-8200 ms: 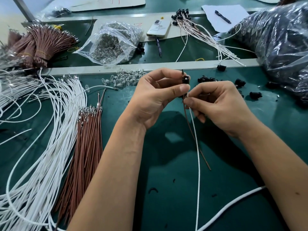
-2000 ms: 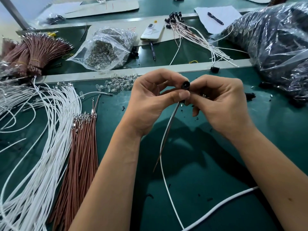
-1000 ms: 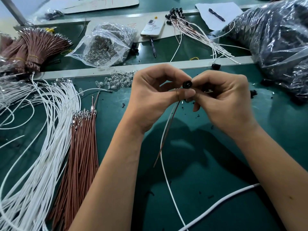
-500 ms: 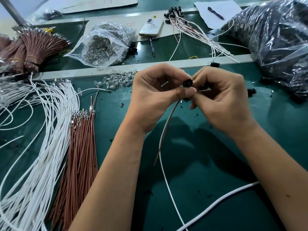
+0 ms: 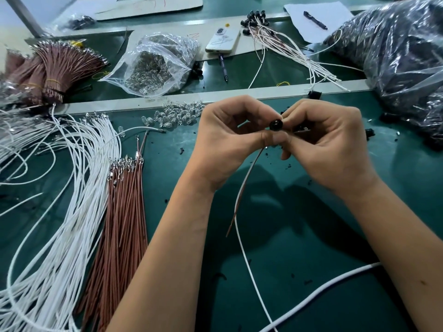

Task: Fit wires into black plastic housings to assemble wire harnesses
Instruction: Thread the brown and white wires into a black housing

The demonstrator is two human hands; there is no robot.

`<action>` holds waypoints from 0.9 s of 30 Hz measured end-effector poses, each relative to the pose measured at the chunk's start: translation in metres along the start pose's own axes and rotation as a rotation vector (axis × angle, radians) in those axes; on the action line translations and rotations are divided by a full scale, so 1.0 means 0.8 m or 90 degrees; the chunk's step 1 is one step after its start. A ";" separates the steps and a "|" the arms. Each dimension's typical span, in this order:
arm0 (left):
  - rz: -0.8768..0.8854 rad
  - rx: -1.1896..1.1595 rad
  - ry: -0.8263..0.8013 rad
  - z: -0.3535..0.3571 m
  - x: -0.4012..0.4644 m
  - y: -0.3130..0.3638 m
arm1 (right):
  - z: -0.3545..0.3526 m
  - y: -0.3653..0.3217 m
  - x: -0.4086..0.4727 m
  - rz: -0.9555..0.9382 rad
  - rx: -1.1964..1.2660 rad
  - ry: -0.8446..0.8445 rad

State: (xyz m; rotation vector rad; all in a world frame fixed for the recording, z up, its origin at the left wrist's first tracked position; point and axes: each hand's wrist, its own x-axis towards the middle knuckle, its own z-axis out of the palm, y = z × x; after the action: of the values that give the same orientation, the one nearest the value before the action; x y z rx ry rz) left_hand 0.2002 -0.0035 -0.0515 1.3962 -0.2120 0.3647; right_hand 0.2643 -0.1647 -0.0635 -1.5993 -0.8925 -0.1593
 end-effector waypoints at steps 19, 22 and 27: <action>0.018 -0.040 -0.005 0.005 -0.001 0.001 | -0.003 0.006 0.001 -0.008 -0.036 -0.048; 0.016 -0.048 -0.006 0.005 -0.002 -0.001 | -0.004 0.007 0.001 -0.012 -0.062 -0.058; 0.018 -0.054 -0.004 0.004 -0.002 -0.005 | -0.003 0.008 0.001 -0.008 -0.081 -0.071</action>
State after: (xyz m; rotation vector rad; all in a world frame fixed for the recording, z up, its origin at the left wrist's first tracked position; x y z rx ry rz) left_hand 0.2001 -0.0071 -0.0550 1.3128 -0.2501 0.3710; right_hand 0.2697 -0.1658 -0.0672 -1.7355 -0.9950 -0.1386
